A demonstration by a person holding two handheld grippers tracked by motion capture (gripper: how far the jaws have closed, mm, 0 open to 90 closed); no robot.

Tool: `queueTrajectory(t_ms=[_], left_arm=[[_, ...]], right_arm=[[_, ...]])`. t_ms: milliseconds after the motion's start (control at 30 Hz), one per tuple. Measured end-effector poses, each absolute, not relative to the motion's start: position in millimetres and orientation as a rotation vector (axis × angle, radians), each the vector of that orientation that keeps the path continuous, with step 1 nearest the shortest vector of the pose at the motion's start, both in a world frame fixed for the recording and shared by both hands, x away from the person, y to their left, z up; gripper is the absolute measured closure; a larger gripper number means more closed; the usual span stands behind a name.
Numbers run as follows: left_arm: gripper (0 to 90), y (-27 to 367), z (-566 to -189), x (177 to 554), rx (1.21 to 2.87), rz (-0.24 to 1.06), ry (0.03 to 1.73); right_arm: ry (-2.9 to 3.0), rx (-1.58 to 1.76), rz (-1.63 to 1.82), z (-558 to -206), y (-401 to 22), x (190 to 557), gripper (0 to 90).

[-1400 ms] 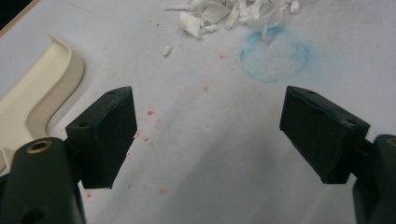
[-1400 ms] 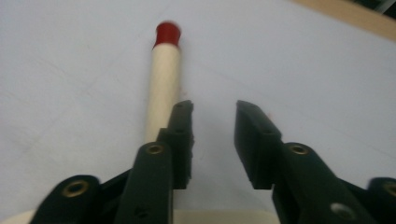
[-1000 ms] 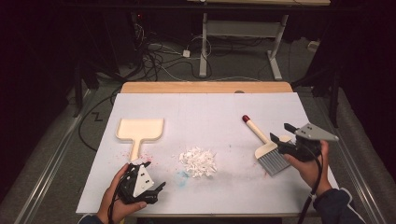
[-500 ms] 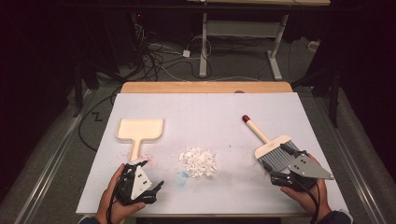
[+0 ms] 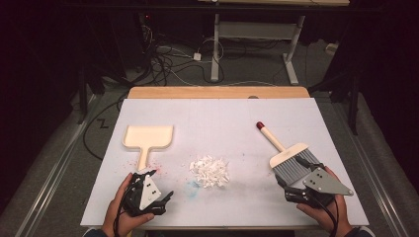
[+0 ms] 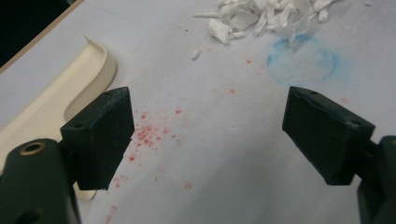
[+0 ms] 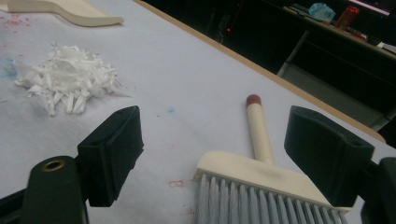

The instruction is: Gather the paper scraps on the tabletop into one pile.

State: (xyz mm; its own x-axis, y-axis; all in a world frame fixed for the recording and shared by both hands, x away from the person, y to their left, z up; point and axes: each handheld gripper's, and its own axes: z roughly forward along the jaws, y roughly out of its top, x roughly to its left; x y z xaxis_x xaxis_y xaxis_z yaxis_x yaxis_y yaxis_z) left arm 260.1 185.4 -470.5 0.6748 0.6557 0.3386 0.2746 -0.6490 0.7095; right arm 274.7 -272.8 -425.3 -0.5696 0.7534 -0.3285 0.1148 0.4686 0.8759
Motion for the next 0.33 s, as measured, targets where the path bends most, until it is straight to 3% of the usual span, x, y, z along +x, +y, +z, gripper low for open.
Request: queueTrajectory(t_ms=[333], left_arm=[[15.9,182.7,-471.7,265.8,2.264,0.776,0.714]], right_arm=[[2.005,0.727,1.103,-427.1,-275.8,278.0,22.9]])
